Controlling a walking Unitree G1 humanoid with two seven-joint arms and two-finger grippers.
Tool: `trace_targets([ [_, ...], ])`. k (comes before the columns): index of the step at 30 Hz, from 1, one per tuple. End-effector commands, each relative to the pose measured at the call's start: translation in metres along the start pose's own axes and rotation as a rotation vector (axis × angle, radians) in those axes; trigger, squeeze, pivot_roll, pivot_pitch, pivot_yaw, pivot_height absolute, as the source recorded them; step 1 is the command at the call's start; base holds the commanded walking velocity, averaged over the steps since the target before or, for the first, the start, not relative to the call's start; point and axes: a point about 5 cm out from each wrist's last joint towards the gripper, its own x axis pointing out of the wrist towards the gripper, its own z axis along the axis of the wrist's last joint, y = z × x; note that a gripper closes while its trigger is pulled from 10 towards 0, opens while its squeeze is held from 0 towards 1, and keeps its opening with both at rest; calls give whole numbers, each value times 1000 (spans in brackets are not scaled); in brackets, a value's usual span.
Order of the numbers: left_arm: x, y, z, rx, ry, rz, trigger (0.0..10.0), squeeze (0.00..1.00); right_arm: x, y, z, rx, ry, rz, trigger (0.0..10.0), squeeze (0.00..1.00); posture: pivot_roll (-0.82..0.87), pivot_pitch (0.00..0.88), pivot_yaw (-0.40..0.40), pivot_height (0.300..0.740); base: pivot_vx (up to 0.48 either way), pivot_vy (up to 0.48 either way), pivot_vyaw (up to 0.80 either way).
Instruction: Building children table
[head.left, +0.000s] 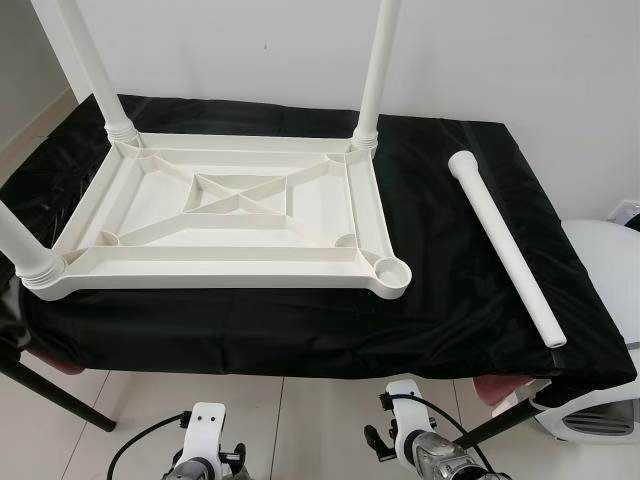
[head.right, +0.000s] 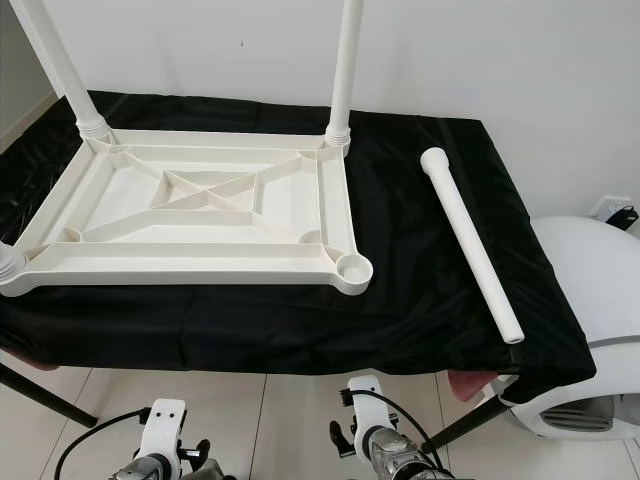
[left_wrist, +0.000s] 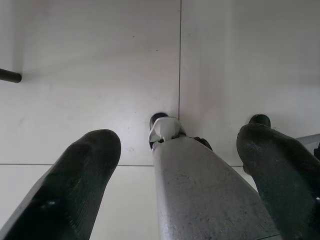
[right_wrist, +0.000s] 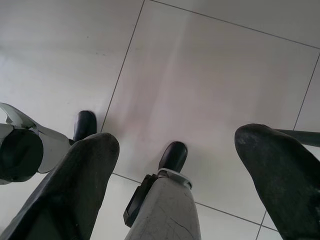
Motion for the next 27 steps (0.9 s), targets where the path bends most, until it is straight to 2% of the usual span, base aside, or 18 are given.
trace_targets([
  [1, -1, -1, -4, -9, 17, -28, 10000, 0, 0, 1, -2, 3, 16, 5, 10000, 0, 53, 0, -1, 740, 0, 0, 0],
  [27, -1, 0, -4, -10, 30, -37, 10000, 0, -1, -2, -4, -25, 35, 10, 10000, 0, 53, 0, -8, 740, 0, 0, 0],
])
